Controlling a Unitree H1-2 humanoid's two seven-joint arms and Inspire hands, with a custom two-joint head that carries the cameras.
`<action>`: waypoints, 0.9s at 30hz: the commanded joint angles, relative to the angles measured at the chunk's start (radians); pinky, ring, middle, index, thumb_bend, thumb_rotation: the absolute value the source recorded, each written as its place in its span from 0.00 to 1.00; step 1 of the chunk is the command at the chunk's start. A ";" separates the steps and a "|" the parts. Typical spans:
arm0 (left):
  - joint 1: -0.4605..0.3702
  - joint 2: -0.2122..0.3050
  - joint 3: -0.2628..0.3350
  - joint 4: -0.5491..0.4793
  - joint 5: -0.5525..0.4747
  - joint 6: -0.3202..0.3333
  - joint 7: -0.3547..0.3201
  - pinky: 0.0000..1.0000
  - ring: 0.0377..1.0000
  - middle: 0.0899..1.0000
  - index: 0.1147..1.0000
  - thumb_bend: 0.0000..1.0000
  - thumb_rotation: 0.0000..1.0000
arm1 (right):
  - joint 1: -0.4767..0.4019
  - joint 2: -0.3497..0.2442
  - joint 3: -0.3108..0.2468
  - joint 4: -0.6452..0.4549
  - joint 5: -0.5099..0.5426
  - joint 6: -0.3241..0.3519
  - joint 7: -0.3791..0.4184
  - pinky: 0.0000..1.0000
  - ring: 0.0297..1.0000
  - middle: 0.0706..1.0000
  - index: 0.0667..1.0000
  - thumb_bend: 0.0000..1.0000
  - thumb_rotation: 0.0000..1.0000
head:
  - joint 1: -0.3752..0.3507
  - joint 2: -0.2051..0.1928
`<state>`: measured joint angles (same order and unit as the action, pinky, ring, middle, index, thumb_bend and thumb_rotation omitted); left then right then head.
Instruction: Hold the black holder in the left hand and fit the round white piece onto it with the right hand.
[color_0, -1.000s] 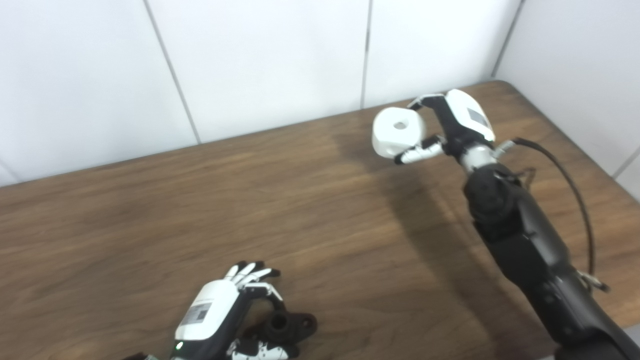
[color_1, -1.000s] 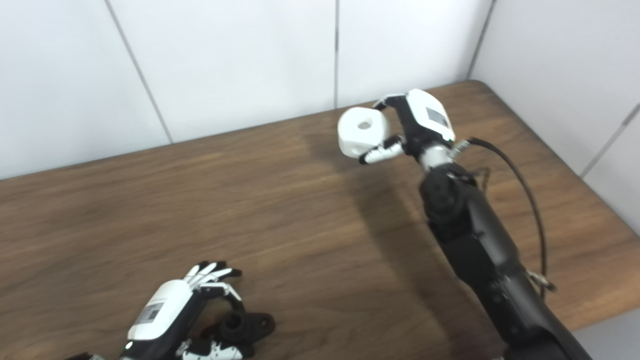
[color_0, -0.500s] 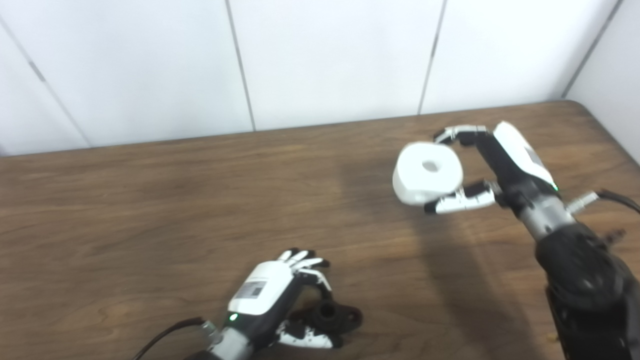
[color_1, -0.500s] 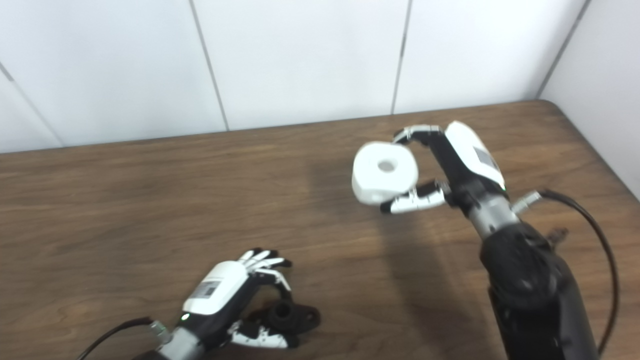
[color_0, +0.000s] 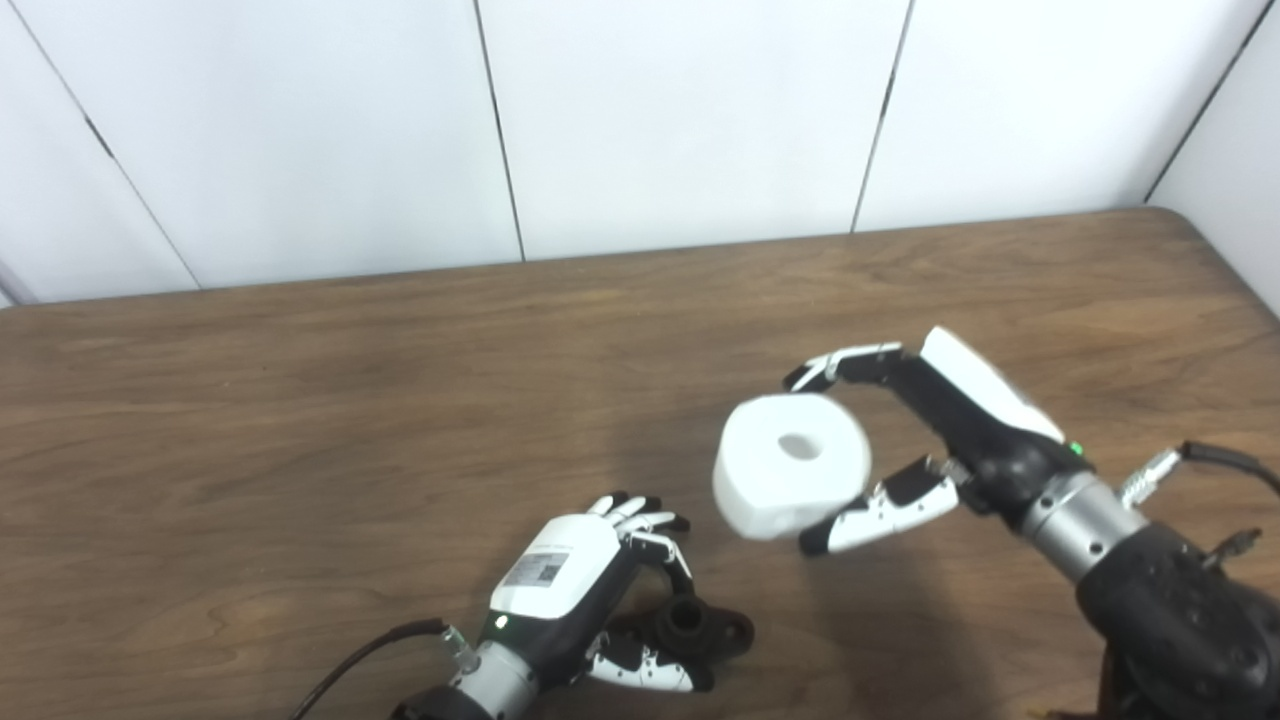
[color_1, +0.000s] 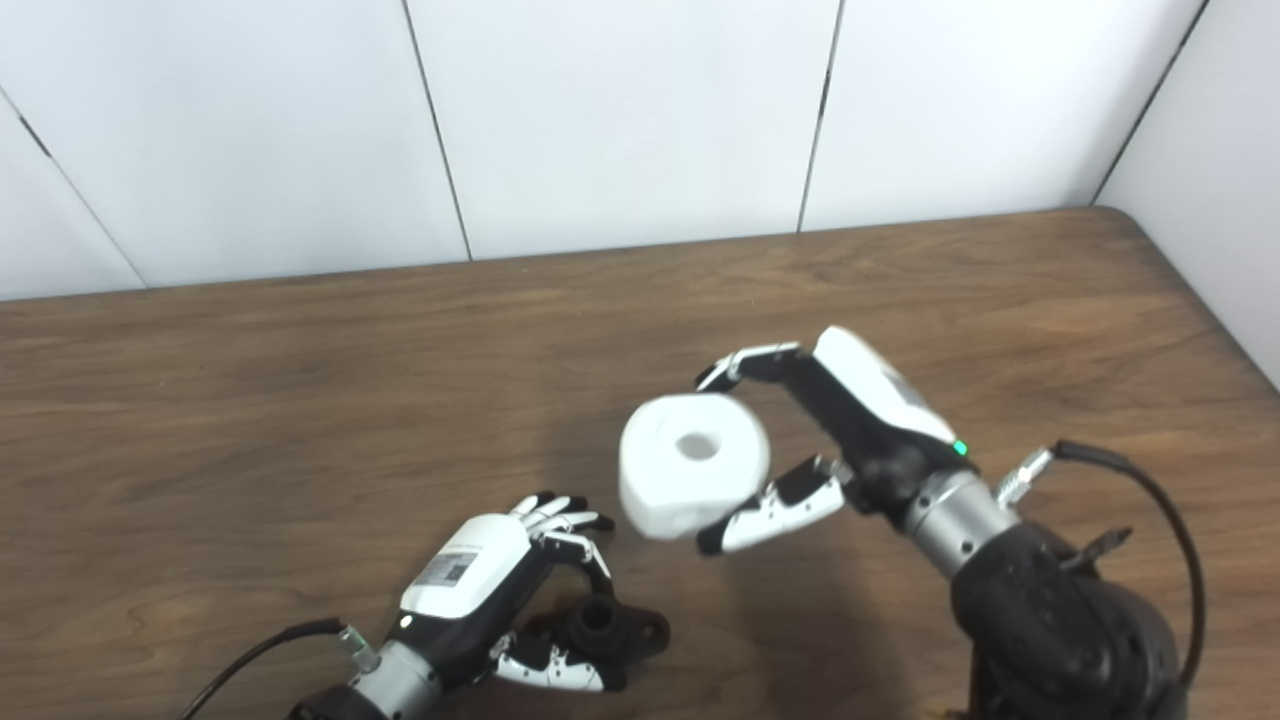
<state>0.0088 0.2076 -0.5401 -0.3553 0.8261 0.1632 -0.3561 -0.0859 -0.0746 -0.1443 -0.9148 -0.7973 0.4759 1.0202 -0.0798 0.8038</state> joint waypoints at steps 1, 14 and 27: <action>0.009 0.004 -0.019 0.020 -0.006 0.026 -0.071 0.96 0.93 0.84 0.42 0.51 0.05 | -0.001 -0.004 0.008 -0.034 0.001 -0.007 -0.002 0.84 0.84 0.74 0.45 0.52 0.15 | -0.002 0.006; -0.005 -0.006 -0.020 0.010 0.006 0.043 -0.084 0.95 0.92 0.83 0.42 0.51 0.05 | 0.072 0.013 0.057 -0.035 0.008 -0.007 -0.013 0.86 0.87 0.77 0.45 0.52 0.15 | -0.007 0.044; -0.014 -0.022 -0.015 0.011 0.015 0.050 -0.096 0.95 0.92 0.83 0.42 0.51 0.05 | 0.103 0.025 0.121 0.002 -0.002 -0.007 -0.062 0.91 0.87 0.75 0.45 0.52 0.15 | -0.006 0.060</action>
<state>-0.0150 0.1819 -0.5421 -0.3593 0.8434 0.1888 -0.3978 0.0295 -0.0513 -0.0284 -0.8996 -0.8136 0.4759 0.9969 -0.0859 0.8621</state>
